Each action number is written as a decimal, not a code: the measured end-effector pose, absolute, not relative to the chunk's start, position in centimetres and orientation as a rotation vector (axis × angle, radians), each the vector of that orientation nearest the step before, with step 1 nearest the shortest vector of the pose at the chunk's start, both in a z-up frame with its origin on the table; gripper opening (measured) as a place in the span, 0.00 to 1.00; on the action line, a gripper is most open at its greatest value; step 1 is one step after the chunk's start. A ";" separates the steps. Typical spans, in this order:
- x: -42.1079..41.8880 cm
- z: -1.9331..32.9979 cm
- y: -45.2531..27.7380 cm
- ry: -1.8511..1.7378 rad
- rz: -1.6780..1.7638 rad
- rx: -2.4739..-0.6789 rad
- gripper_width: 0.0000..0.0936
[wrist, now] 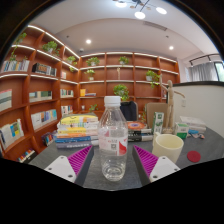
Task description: Pour water
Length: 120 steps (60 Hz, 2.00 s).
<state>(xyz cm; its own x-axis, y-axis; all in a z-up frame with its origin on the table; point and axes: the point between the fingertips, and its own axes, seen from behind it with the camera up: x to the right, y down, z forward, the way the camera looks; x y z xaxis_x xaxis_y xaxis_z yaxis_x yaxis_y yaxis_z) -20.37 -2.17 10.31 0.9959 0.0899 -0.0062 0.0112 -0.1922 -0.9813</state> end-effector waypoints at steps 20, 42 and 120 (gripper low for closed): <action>-20.5 9.8 2.1 -0.065 0.047 -1.759 0.59; -22.3 10.2 1.3 -0.033 0.117 -1.753 0.41; -14.4 23.0 3.4 1.427 1.703 -0.780 0.41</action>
<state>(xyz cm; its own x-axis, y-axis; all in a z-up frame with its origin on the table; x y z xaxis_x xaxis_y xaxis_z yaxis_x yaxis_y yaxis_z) -14.44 3.38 23.03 -0.5189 0.1698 -0.8378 -0.8546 -0.0795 0.5132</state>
